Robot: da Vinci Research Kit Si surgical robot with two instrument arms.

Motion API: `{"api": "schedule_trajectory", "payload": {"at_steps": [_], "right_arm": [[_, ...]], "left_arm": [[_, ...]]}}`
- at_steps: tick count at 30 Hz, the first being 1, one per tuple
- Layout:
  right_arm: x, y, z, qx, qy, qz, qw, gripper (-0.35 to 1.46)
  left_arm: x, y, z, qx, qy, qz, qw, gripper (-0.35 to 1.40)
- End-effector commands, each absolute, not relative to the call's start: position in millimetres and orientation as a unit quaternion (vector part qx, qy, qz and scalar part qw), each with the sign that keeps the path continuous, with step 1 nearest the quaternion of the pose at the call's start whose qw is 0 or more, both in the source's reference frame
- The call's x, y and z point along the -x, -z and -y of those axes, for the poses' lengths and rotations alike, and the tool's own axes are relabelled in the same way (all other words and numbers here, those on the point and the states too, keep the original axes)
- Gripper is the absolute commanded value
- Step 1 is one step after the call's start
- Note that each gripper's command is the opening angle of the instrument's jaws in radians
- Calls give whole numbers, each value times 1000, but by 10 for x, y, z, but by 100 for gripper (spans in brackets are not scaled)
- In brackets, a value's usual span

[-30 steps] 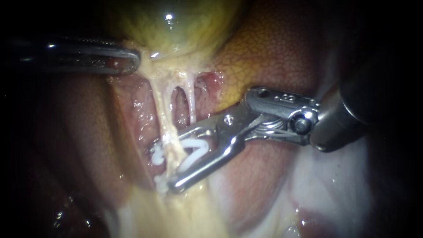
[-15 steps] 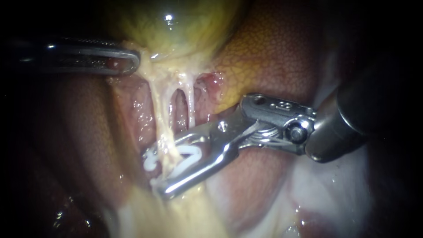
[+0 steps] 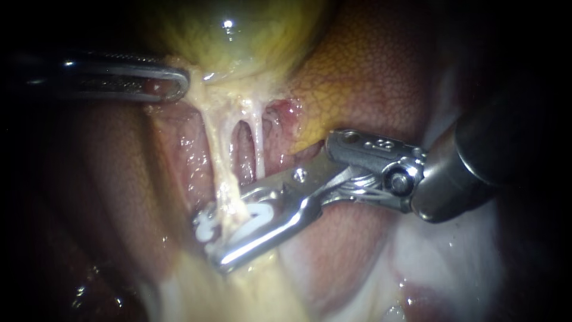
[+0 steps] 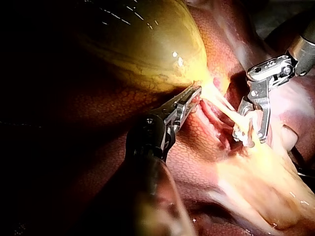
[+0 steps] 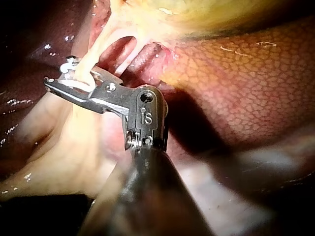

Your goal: Clipping second clip left tube

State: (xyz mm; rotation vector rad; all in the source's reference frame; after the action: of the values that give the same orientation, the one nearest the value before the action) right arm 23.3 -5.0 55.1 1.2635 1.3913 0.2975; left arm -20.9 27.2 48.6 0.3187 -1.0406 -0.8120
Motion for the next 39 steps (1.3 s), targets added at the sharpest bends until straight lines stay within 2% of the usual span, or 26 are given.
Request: {"api": "schedule_trajectory", "payload": {"at_steps": [1,13,19,29,39], "right_arm": [[-233,-552,50,-540,-128,-595,581,17],[-232,-553,51,-557,-141,-582,575,-11],[-232,-554,51,-558,-140,-581,575,-35],[-234,-556,49,-564,-169,-570,572,-35],[-234,-556,49,-567,-172,-564,576,-35]], "left_arm": [[209,-487,-272,-147,376,481,778,-35],[209,-487,-271,-147,376,481,778,-35],[209,-486,-271,-147,376,481,778,-35],[209,-486,-271,-147,376,481,778,-35],[209,-486,-271,-147,376,481,778,-35]]}}
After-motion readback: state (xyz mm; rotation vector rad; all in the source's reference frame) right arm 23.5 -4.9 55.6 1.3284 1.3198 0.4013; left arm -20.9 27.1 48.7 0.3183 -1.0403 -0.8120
